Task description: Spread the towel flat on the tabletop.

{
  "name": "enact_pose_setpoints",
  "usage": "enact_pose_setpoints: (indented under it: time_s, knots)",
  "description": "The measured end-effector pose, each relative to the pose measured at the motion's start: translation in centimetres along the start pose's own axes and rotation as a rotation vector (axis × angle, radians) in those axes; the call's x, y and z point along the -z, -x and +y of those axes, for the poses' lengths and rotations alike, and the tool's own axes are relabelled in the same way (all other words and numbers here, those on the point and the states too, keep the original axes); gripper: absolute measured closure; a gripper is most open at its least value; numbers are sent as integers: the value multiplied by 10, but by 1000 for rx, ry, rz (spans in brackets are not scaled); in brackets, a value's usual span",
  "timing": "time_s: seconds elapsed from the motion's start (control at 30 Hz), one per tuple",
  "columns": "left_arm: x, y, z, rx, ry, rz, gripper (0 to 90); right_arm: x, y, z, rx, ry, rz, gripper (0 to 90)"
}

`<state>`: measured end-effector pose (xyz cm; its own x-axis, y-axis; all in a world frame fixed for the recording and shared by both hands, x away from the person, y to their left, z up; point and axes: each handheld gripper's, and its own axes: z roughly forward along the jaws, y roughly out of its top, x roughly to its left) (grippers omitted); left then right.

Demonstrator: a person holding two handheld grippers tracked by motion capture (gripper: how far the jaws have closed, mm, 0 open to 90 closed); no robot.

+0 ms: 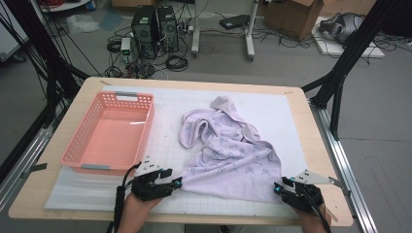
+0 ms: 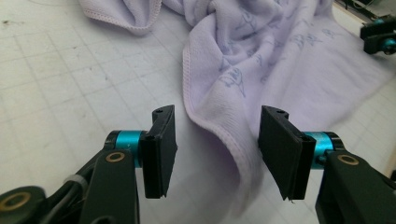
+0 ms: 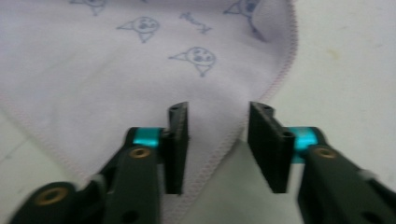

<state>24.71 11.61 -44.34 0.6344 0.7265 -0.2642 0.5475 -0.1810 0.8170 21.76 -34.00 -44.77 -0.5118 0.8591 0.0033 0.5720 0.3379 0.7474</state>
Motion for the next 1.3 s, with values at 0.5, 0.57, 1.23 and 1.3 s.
enact_pose_setpoints:
  time_s: [0.5, 0.57, 1.23, 1.3]
  knots:
    - [-16, 10, -4, 19, -12, -11, 452, 32, 19, -29, -48, 36, -23, 603]
    - [-17, 12, -6, 21, -24, -9, 452, 36, 18, -30, -47, 51, -30, 564]
    - [24, 41, -33, -9, -49, 10, 850, 49, -2, -38, -27, -8, 106, 877]
    - [36, 44, -38, -11, -46, 1, 849, 54, -4, -40, -34, -4, 121, 878]
